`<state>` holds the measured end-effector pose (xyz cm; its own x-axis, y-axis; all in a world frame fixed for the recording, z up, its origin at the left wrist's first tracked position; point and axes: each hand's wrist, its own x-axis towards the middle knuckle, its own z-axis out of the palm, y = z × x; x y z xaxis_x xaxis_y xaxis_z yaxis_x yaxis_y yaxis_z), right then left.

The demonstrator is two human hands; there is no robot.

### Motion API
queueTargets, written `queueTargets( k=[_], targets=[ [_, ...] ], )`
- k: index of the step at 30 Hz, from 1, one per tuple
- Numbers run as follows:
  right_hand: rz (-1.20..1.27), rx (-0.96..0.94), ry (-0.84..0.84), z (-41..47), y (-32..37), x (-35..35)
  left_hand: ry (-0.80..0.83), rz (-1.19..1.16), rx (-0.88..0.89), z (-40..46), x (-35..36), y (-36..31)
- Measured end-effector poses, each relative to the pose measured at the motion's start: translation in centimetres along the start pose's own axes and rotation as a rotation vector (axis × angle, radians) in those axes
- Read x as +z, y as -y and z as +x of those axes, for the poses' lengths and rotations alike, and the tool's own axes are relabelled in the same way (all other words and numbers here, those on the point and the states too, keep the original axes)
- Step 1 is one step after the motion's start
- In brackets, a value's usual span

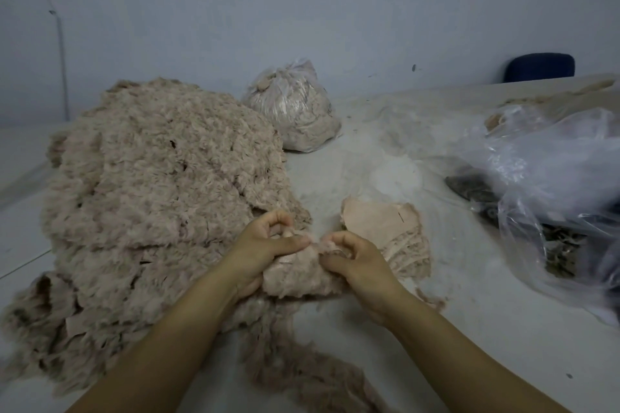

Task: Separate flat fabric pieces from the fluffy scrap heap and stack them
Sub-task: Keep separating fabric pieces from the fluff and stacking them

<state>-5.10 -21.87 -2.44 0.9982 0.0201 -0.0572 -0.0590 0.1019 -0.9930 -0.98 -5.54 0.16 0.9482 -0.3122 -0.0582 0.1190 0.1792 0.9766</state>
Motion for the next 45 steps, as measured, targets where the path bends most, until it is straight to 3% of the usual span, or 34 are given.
queueTargets(
  k=[3, 6, 10, 13, 16, 18, 21, 25, 29, 32, 35, 37, 45],
  targets=[
    [0.007, -0.098, -0.161, 0.0, 0.4, 0.0, -0.024, 0.119, -0.087, 0.0, 0.0, -0.3],
    [0.147, -0.097, -0.088, 0.0, 0.8, -0.1, -0.102, 0.265, -0.067, 0.1, 0.1, 0.1],
    [0.196, 0.073, 0.061, -0.3, 0.3, 0.8, -0.131, 0.262, 0.029, 0.2, 0.3, 0.0],
    [0.257, 0.055, -0.056, -0.1, 0.2, 1.4, -0.157, 0.317, 0.075, 0.0, 0.1, 0.0],
    [0.412, 0.051, -0.102, 0.3, 1.0, 1.4, -0.043, 0.364, 0.081, -0.6, 0.1, 0.0],
    [0.364, 0.061, -0.092, 0.5, 1.5, 1.5, 0.065, 0.394, 0.101, -0.9, 0.3, -0.2],
    [0.299, 0.055, -0.074, 0.6, 2.0, 1.7, 0.081, 0.454, 0.158, -0.8, 0.6, -0.4],
    [0.233, -0.070, -0.231, 0.9, 1.9, 2.1, -0.063, 0.483, 0.205, -0.2, 1.5, 0.2],
    [0.226, -0.146, -0.362, 1.3, 1.9, 0.7, -0.288, 0.191, 0.107, 0.2, 0.3, 0.4],
    [0.202, -0.183, -0.398, 1.3, 2.4, 0.1, -0.325, 0.389, 0.201, 0.5, -0.1, 0.7],
    [0.343, -0.232, -0.553, 1.7, 3.7, -1.1, -0.382, 0.570, 0.279, 0.7, -0.2, 1.3],
    [0.421, -0.211, -0.583, 2.2, 4.4, -2.3, -0.335, 0.622, 0.269, 0.6, -0.7, 1.7],
    [0.418, -0.041, -0.367, 2.1, 3.5, -1.3, 0.087, 0.496, 0.145, 0.0, 2.2, 1.1]
  ],
)
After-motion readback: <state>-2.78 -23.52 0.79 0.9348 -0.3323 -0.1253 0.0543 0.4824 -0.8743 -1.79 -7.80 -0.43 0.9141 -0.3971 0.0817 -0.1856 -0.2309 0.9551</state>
